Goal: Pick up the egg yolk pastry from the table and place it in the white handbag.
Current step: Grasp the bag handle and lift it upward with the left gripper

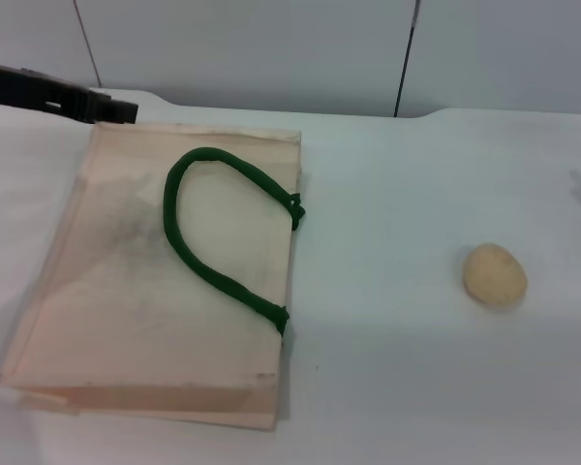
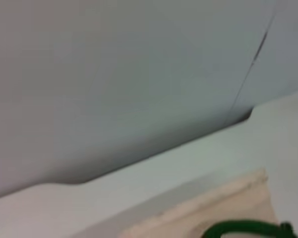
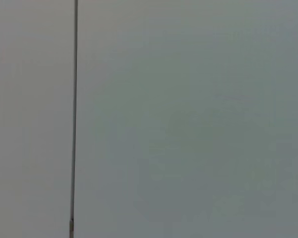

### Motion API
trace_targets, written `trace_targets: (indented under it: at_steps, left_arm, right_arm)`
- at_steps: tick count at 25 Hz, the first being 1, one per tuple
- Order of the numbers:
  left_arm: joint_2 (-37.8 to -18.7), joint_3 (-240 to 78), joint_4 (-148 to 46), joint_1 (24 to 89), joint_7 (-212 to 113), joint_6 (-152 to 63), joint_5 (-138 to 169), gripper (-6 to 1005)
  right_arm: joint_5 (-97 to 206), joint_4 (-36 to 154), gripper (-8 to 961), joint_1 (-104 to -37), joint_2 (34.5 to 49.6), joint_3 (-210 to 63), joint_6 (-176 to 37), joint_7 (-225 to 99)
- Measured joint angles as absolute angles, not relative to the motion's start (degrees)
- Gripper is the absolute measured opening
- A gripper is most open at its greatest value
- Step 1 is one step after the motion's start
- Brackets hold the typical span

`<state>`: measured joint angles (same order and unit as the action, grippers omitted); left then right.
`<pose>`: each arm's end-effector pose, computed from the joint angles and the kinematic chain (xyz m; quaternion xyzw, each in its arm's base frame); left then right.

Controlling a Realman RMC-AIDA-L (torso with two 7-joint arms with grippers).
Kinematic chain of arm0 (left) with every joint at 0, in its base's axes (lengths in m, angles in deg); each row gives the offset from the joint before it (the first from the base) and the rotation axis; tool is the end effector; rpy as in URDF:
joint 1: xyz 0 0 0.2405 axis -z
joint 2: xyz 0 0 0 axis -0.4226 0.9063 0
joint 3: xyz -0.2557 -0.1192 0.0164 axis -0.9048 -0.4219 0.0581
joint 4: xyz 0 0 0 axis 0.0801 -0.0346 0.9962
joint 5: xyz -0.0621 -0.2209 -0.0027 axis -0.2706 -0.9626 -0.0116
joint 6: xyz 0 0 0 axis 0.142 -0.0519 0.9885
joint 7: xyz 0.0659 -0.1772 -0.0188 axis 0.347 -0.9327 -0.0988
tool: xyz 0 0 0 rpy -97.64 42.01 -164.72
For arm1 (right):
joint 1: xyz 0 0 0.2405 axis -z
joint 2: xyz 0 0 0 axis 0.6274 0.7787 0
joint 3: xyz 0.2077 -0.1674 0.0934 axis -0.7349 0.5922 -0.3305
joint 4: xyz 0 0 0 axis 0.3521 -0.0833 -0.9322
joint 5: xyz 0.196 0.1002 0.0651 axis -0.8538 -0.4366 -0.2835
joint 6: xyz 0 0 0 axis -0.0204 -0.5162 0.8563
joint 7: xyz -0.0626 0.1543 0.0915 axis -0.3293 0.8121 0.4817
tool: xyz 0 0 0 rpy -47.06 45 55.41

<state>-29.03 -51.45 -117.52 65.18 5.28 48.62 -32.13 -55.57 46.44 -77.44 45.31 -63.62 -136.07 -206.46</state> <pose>-0.2596 0.4662 0.0859 -0.8688 -0.3825 -0.0556 0.3095 0.3211 0.4929 0.0280 -0.7602 0.2080 0.2918 0.5419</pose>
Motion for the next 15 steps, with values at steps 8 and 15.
trace_targets:
  at_steps: [8, 15]
  left_arm:
    - [-28.68, -49.33, -112.54, 70.31, 6.61, 48.47, -24.15, 429]
    - [-28.64, -43.72, -107.45, 71.29, 6.71, 44.41, -23.07, 430]
  right_arm:
    - [-55.55, 46.45, 720, -77.87, 45.31, -63.61, -136.06, -206.44]
    - [-55.04, 46.45, 716, -78.24, 45.31, -63.53, -136.06, -206.26]
